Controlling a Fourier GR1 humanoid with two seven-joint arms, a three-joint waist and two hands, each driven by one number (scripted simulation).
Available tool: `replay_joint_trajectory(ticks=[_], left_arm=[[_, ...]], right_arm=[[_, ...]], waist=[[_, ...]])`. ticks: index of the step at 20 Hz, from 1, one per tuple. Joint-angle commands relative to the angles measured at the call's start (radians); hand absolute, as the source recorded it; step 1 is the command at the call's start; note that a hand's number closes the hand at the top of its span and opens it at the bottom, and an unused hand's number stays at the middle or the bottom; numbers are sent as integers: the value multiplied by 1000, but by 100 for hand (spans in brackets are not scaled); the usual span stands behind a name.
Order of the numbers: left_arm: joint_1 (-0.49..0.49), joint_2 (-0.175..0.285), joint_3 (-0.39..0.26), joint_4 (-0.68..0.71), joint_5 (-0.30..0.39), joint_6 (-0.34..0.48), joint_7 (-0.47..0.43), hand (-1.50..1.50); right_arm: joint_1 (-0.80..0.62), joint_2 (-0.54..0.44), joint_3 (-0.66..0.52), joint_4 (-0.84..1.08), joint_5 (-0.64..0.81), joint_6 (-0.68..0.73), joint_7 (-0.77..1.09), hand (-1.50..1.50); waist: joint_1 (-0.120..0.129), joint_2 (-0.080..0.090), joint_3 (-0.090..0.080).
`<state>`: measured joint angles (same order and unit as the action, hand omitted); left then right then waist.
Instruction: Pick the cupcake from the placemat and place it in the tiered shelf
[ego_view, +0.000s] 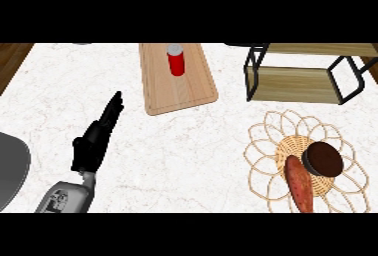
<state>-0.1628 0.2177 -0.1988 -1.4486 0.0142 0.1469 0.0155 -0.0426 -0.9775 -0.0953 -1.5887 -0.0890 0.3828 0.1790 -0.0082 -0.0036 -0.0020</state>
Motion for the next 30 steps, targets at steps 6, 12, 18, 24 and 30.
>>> replay_joint_trajectory(ticks=[6, 12, 18, 24, 30], left_arm=[[28, -42, 16, 13, -38, -12, -36, 0], [14, -42, 45, -10, -52, -45, 13, 0], [32, -44, 88, -16, -52, -80, 4, 0], [42, -63, 90, -56, -80, -92, 3, 0], [20, -89, 98, -62, -103, -94, 56, 0]], right_arm=[[118, 100, -40, -324, 49, 28, 251, -150], [91, 225, -16, -387, 179, 27, 322, -150], [105, 271, -92, -417, 212, 118, 332, -150], [110, 387, -69, -470, 281, 133, 376, -150], [56, 454, -22, -381, 430, 137, 355, -150]], waist=[[-1, 2, 2], [6, 3, 2], [4, 2, 2], [6, 2, 2], [8, 3, 2]])
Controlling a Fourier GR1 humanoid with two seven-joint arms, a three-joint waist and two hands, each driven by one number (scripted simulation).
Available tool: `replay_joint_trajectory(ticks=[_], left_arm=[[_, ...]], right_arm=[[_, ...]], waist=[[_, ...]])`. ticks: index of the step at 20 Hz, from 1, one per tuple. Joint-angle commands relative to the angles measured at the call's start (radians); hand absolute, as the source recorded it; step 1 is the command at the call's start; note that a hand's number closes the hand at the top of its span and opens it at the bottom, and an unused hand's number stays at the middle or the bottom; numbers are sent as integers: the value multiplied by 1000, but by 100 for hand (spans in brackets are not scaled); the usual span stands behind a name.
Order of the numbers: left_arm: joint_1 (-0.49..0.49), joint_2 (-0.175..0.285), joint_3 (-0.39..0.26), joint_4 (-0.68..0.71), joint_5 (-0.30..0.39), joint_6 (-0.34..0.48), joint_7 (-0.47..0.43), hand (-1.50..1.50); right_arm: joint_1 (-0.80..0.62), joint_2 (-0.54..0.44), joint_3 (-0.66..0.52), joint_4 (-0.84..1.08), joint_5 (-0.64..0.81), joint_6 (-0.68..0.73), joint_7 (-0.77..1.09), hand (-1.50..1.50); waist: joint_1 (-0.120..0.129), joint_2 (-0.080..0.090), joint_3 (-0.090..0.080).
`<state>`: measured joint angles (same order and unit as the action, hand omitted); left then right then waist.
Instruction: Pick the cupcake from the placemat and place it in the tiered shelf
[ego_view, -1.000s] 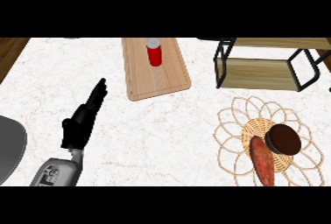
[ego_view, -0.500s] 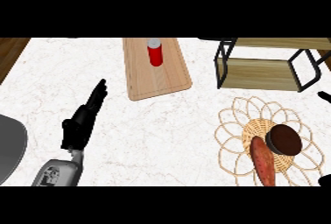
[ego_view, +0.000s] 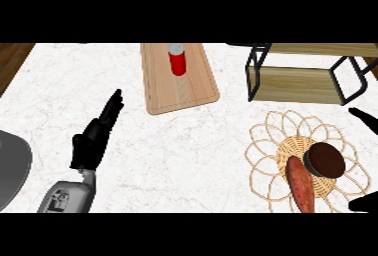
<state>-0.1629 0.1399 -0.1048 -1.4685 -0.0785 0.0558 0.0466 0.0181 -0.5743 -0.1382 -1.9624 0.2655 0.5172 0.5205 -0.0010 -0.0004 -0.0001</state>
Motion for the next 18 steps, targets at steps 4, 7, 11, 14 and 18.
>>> replay_joint_trajectory(ticks=[4, 7, 11, 14, 18], left_arm=[[45, -11, 23, -6, -18, -23, -36, 0], [-19, -59, 15, 81, -49, 5, -62, 0], [-20, 29, 93, 18, 16, -96, -14, 0], [-1, -41, 43, 42, -44, -35, -52, 0], [-58, -63, 52, 90, -60, -27, -32, 0]], right_arm=[[-33, 73, 1, 69, 126, 19, -45, -150], [-72, 124, 39, 72, 163, 12, -12, -150], [-9, 113, 10, 82, 198, 41, -86, -150], [36, 125, 17, 114, 268, 26, -151, -150], [-14, 162, 28, 142, 317, 20, -133, -150]], waist=[[2, 0, 0], [1, 1, 0], [0, 0, 0], [-1, 0, 0], [-1, 1, 0]])
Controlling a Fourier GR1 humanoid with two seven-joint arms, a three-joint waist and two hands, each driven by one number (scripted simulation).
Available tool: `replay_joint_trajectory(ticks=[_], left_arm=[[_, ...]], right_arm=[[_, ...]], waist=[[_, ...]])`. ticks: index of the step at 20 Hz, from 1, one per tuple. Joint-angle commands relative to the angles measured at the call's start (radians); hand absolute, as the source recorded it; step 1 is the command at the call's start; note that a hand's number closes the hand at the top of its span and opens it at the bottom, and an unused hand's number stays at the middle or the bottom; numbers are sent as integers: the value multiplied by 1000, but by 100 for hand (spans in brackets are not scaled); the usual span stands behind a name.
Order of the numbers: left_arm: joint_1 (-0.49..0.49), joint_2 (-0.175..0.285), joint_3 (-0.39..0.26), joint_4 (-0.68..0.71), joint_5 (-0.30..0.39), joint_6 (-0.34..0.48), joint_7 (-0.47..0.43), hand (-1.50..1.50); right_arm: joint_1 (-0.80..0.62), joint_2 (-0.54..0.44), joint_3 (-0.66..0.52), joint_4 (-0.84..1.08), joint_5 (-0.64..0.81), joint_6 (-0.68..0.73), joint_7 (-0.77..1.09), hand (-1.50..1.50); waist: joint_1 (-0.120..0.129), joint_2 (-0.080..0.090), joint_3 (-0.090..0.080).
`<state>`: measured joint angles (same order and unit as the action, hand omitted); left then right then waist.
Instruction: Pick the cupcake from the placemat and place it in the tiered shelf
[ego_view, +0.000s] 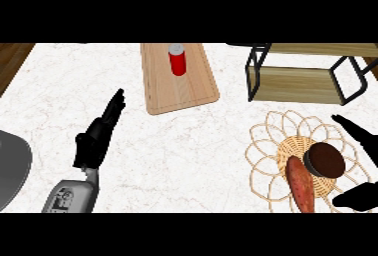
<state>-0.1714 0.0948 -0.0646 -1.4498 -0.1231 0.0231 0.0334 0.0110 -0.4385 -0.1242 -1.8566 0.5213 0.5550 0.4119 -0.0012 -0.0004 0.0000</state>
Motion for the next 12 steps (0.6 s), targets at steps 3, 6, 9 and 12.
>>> replay_joint_trajectory(ticks=[3, 6, 9, 12], left_arm=[[-8, 20, 29, -39, 16, -42, 50, 0], [30, 25, 54, 2, 19, -48, -39, 0], [40, -10, 9, -40, -20, -24, -20, 0], [-5, -22, 12, -70, -33, -11, 72, 0]], right_arm=[[-90, 44, 16, 111, 77, -17, -9, -150], [-13, 20, -1, 98, 114, -16, -93, -150], [-117, 2, -40, 231, 114, -11, -110, -150], [-92, 45, -16, 229, 152, -44, -130, -150]], waist=[[4, 1, 0], [1, 0, 0], [5, 1, 0], [3, 0, 0]])
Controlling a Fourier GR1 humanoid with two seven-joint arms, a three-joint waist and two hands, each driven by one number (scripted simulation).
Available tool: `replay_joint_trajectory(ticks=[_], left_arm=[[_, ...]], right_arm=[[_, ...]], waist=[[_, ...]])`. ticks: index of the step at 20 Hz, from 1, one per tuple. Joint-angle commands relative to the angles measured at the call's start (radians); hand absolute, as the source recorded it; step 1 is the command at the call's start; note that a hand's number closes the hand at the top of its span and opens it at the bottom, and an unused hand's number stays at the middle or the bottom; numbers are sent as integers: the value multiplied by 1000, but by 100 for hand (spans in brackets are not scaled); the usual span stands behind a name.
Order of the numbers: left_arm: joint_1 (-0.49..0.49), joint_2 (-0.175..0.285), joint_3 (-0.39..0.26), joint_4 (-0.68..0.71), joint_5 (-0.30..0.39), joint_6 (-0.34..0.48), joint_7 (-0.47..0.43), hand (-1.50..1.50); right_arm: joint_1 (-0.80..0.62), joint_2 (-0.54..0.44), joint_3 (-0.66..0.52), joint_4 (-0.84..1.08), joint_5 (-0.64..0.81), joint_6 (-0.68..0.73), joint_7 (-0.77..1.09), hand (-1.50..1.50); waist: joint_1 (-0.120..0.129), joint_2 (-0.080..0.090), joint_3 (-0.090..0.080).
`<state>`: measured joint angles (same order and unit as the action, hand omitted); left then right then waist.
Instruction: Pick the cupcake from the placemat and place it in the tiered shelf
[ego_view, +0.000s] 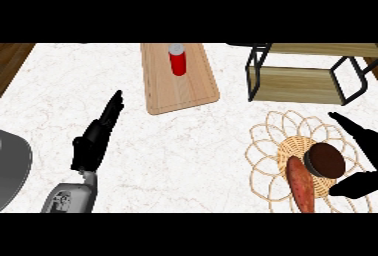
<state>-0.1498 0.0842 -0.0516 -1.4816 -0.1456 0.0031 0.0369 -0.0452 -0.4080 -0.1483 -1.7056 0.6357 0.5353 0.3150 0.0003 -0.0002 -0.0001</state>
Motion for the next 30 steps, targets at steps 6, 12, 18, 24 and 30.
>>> replay_joint_trajectory(ticks=[6, 12, 18, 24, 30], left_arm=[[2, -23, 10, 50, -19, 2, -52, 0], [-81, -22, 43, 138, -19, -6, -58, 0], [29, -6, 31, -51, 10, -41, 25, 0], [-61, -13, 61, 75, 0, -31, -16, 0], [-14, -26, 29, 55, -19, -24, -52, 0]], right_arm=[[30, -4, -35, 98, 45, -32, -149, -150], [-35, 52, 10, 149, 95, -28, -101, -150], [5, 43, 90, 163, 203, -87, -187, 150], [36, 27, 37, 74, 189, -66, -226, 150], [15, 397, 406, -83, 391, -169, 227, 150]], waist=[[-1, 0, 0], [-2, 1, 0], [3, 0, 0], [-3, 0, 0], [11, -2, -3]])
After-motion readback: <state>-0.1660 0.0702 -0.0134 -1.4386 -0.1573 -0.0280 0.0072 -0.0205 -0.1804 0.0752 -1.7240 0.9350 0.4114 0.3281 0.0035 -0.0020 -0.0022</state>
